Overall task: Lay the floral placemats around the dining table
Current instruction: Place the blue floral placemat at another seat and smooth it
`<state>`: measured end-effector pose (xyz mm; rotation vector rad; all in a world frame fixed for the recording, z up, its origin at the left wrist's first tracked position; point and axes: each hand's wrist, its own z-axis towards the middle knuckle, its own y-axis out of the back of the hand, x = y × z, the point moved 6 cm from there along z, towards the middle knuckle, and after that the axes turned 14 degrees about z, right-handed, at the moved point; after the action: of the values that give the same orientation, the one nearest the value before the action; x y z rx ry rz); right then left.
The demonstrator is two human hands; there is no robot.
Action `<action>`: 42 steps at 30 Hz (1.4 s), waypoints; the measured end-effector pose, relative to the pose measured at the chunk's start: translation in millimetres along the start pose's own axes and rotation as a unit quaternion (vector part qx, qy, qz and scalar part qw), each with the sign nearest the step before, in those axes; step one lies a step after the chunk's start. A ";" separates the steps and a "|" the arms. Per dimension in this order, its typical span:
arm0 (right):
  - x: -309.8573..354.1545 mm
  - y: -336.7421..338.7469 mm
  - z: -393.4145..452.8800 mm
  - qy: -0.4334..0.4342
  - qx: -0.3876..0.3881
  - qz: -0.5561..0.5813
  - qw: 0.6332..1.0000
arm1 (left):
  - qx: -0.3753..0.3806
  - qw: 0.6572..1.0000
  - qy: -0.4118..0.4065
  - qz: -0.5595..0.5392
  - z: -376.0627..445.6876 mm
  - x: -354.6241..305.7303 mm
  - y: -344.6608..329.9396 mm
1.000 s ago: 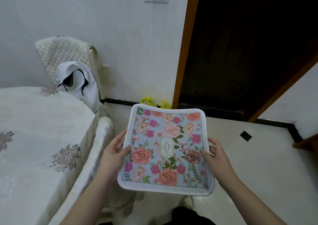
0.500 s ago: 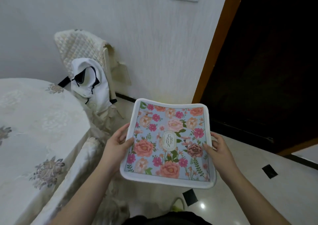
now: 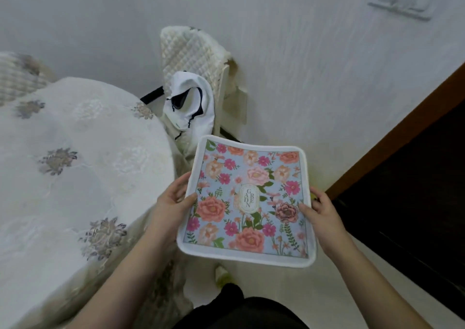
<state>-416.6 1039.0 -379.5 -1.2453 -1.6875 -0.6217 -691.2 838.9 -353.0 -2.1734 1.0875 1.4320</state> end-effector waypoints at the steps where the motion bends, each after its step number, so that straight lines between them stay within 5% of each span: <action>1: 6.4 -11.6 10.9 0.000 0.008 -0.001 1.000 | -0.009 1.000 -0.003 0.005 9.7 -5.1 7.0; 12: 48.6 -111.8 92.4 -0.050 0.065 -0.032 0.996 | -0.075 0.997 0.005 -0.030 79.4 -36.5 61.3; 22: 66.9 -213.5 198.9 -0.054 0.191 -0.115 0.973 | -0.215 0.976 0.046 -0.005 122.8 -29.6 112.4; 32: 90.2 -325.1 277.7 -0.079 0.370 -0.170 0.910 | -0.384 0.918 0.101 -0.018 136.4 -35.6 143.7; 42: 43.3 -413.2 264.1 -0.137 0.509 -0.247 0.813 | -0.499 0.849 0.163 0.063 86.6 -11.4 170.1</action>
<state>-900.5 1123.9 -411.3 -0.1031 -2.1358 0.2432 -874.8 785.6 -358.1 -3.1865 0.5966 2.0402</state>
